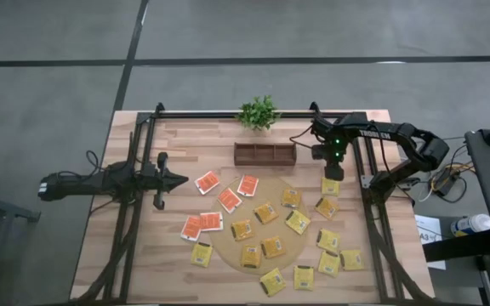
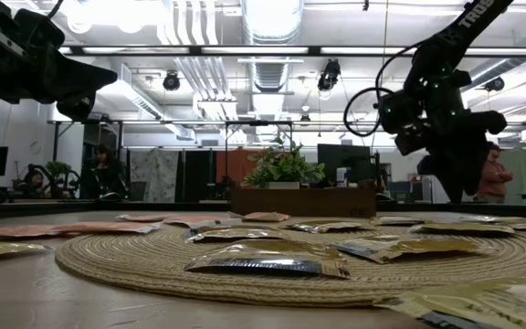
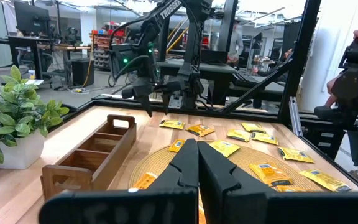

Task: Pick & Place Tea
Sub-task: Put the yellow tea bag into the right section of the wooden organizer

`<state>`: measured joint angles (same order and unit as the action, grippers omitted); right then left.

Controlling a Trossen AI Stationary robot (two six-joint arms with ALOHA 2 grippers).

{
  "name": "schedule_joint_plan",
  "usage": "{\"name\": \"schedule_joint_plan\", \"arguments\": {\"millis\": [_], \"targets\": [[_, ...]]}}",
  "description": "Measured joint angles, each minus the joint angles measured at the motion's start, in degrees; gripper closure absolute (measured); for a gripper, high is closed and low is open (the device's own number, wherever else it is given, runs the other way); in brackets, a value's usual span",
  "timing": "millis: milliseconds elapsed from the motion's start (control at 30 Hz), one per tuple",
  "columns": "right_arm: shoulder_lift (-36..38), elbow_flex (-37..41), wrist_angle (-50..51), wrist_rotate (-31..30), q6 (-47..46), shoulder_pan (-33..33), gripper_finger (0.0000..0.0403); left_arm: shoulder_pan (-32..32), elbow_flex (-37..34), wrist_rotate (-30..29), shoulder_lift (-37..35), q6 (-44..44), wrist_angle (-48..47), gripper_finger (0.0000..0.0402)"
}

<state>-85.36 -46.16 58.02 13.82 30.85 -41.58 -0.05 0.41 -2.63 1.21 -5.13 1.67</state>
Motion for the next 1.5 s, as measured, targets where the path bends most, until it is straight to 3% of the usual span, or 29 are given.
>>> {"name": "schedule_joint_plan", "arguments": {"millis": [500,833,1500], "targets": [[-2.2,1.7,-1.9,1.2,0.2,0.5,0.0142,0.0,0.0,0.0,0.0,0.0,0.0,0.0402],[-0.9,0.5,-1.0,-2.1,8.3,4.1,0.0143,0.0,0.0,0.0,0.0,0.0,0.0,0.0402],[-0.8,0.5,-1.5,-1.9,22.2,11.7,0.0151,0.0,0.0,0.0,0.0,0.0,0.0,0.0402]]}}
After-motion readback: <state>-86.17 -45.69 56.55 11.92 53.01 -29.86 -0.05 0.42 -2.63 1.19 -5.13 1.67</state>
